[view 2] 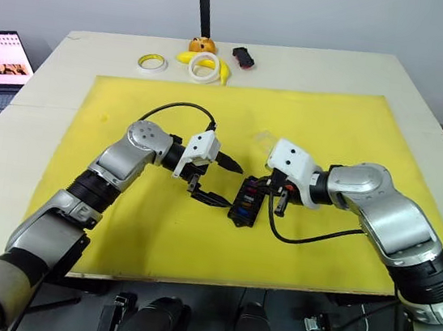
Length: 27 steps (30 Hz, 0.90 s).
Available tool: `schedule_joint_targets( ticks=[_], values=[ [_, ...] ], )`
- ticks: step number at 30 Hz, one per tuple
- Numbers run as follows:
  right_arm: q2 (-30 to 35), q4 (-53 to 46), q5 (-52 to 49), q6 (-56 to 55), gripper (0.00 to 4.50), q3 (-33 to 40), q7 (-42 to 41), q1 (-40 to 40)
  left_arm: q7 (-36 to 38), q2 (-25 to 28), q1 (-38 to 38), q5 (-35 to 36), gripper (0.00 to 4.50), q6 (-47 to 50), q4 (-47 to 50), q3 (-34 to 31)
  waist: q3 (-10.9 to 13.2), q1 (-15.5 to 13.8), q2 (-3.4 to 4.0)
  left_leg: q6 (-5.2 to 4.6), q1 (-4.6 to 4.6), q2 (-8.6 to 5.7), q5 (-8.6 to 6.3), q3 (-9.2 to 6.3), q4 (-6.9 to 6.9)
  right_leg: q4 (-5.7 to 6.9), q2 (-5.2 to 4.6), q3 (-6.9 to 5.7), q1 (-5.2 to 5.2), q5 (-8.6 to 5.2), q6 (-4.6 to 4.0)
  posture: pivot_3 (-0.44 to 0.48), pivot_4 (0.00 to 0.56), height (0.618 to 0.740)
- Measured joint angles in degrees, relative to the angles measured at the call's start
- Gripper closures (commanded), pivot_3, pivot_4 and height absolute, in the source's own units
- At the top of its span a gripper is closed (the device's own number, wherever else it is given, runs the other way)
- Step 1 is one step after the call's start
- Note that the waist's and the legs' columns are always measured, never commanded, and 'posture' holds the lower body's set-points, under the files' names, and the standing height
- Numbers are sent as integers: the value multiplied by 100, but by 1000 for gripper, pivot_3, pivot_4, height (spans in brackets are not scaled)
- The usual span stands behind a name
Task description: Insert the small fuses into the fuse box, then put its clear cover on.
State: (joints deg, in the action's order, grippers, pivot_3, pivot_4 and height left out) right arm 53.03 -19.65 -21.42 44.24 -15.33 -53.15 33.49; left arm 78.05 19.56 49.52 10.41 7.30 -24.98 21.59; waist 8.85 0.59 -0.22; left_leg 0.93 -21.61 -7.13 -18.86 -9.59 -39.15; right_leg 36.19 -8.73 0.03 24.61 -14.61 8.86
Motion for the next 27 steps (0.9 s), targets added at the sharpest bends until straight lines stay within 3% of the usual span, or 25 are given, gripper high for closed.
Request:
schedule_joint_targets(
  ticks=[27],
  values=[
    [-117, -30, 303, 196, 4500, 12, -181, 75, 51, 7, -21, -105, 89, -1, 92, -6, 0, -2, 0, 0, 0, 0, 0, 0, -1, 1, 0, 0, 0, 0, 0, 0, 150, 740]
  ],
)
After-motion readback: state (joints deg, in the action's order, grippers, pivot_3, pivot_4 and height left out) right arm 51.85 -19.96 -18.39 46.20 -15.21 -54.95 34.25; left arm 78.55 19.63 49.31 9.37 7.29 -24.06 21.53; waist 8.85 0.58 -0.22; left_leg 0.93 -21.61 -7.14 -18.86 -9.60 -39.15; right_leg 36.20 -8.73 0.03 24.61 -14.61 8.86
